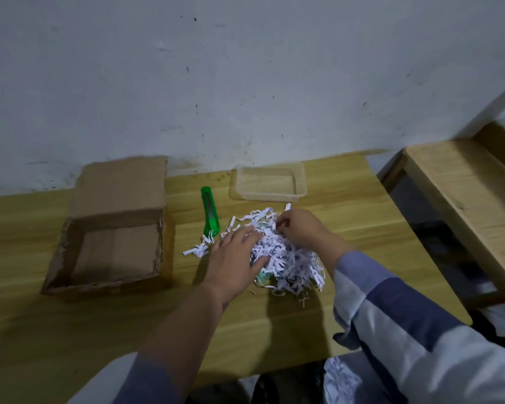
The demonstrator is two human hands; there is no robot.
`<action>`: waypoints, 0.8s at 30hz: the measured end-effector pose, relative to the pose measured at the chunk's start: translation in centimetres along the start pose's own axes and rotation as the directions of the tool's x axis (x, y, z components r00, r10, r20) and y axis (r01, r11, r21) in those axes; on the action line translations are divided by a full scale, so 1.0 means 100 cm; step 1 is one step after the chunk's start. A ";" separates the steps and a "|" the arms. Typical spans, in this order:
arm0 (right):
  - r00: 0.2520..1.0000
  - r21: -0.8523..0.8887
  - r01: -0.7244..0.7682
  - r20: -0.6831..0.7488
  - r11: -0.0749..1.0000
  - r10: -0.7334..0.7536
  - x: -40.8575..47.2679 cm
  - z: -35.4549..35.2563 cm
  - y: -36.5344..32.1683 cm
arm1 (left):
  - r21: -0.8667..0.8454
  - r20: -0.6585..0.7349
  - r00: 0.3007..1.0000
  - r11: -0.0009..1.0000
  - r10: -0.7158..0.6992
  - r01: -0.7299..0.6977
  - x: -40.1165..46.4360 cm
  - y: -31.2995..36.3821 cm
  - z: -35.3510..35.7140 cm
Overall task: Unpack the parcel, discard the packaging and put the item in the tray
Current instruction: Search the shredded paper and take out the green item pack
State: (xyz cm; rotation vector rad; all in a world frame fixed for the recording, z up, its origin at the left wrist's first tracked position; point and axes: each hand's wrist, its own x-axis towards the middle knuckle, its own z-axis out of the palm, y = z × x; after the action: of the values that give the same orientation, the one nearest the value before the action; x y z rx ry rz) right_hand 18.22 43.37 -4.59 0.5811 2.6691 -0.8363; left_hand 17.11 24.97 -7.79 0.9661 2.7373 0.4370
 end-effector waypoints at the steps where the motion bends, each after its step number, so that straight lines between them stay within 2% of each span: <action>1: 0.999 -0.001 0.001 0.041 1.000 -0.001 0.000 -0.002 0.001 | -0.012 -0.002 1.000 1.000 -0.015 0.015 -0.003 -0.002 0.002; 6: 0.975 0.105 -0.032 0.223 0.994 0.008 -0.003 -0.006 0.006 | -0.010 -0.002 0.999 0.999 -0.037 0.037 -0.015 -0.009 0.004; 8: 0.966 0.232 -0.084 0.259 0.969 0.022 -0.009 -0.007 0.007 | -0.009 -0.003 0.999 0.999 -0.044 0.044 -0.015 -0.008 0.003; 10: 0.950 0.418 -0.167 0.312 0.893 0.032 -0.015 -0.008 0.012 | -0.014 -0.003 0.999 0.999 -0.037 0.037 -0.016 -0.007 0.003; 12: 0.947 0.502 -0.166 0.320 0.849 -0.004 -0.021 -0.009 0.016 | -0.015 -0.005 1.000 0.999 -0.030 0.030 -0.017 -0.006 0.003; 14: 0.960 0.524 -0.136 0.281 0.841 -0.019 -0.026 -0.003 0.017 | -0.015 -0.009 1.000 0.999 -0.029 0.028 -0.016 -0.005 0.004; 18: 0.997 0.551 -0.068 0.071 0.832 0.034 -0.030 0.008 0.017 | -0.014 -0.009 0.999 0.999 -0.032 0.032 -0.016 -0.003 0.002; 21: 0.998 0.633 -0.024 -0.034 0.774 0.058 -0.037 0.001 0.020 | -0.021 0.002 0.999 0.999 -0.041 0.041 -0.015 -0.005 0.001; 24: 0.974 0.681 0.070 -0.206 0.729 0.099 -0.046 -0.014 0.026 | -0.027 0.022 0.999 0.999 -0.044 0.045 -0.014 -0.004 -0.001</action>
State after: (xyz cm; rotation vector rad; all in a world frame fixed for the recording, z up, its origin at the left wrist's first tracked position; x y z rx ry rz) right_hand 23.25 44.84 -3.00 0.9025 2.4656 -1.8904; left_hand 17.95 23.73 -7.73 0.8961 2.7203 0.4533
